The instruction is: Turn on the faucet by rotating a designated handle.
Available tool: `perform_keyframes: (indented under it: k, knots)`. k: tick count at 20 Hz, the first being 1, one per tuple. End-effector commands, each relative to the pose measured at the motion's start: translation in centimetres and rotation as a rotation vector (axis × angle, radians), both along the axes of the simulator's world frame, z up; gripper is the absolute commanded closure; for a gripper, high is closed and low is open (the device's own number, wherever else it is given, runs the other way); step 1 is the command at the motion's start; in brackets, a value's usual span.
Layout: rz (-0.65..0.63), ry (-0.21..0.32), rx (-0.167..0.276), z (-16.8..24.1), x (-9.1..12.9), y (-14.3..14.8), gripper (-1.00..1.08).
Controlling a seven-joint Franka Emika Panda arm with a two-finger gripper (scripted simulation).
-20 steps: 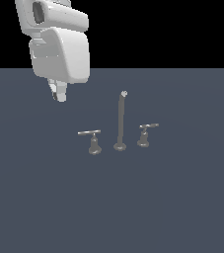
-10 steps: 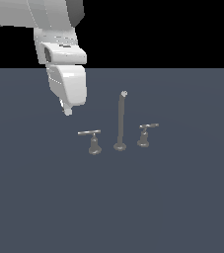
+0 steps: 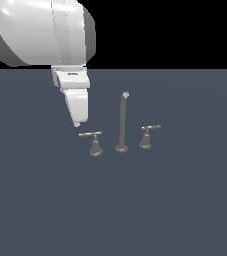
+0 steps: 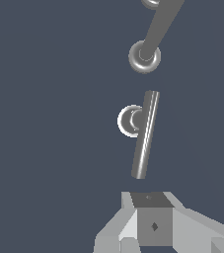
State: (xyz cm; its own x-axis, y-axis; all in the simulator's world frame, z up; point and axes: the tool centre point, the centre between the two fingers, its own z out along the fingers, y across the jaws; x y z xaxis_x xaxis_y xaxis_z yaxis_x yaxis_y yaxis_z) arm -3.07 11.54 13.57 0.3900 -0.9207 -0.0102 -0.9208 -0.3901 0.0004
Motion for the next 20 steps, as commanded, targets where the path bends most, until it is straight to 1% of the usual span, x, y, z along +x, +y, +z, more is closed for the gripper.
perform_keyframes:
  k: [1, 6, 11, 20]
  knots:
    - [-0.044, -0.001, -0.004, -1.2, 1.1, -0.3, 1.08]
    - [-0.115, -0.003, -0.009, -3.1, 2.8, -0.9, 1.08]
    - [-0.162, -0.003, -0.011, -4.3, 3.9, -1.3, 1.08]
    - [-0.178, -0.003, -0.011, -4.7, 4.2, -1.5, 1.08]
